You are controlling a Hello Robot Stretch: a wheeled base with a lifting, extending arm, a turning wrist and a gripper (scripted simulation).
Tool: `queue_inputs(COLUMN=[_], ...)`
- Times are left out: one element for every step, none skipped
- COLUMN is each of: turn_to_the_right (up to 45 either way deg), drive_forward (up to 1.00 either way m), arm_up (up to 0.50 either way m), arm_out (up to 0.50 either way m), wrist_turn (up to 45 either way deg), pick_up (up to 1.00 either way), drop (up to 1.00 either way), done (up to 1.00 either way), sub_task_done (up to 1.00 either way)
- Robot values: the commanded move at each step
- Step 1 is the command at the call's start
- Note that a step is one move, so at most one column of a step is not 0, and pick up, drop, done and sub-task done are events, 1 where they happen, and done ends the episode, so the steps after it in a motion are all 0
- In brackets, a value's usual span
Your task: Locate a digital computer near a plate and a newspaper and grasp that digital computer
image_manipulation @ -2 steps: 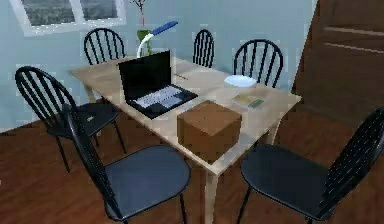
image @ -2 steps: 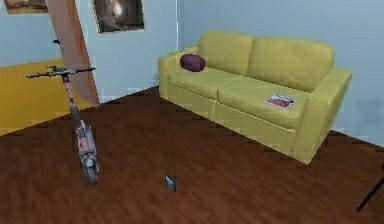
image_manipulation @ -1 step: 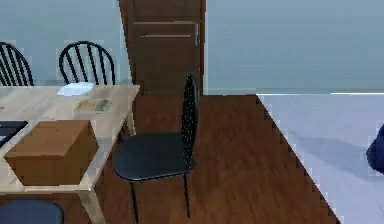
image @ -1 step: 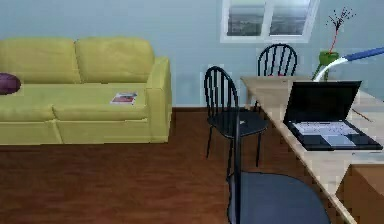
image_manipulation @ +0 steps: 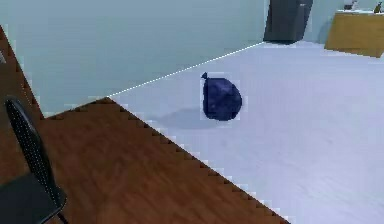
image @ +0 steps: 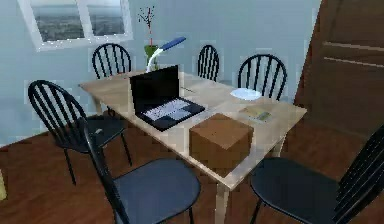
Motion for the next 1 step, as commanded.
queue_inputs(turn_to_the_right=[45.0], drive_forward=[0.0], arm_up=[0.0], arm_out=[0.0], wrist_turn=[0.0], pick_up=[0.0], drop=[0.0], done=[0.0], sub_task_done=[0.0])
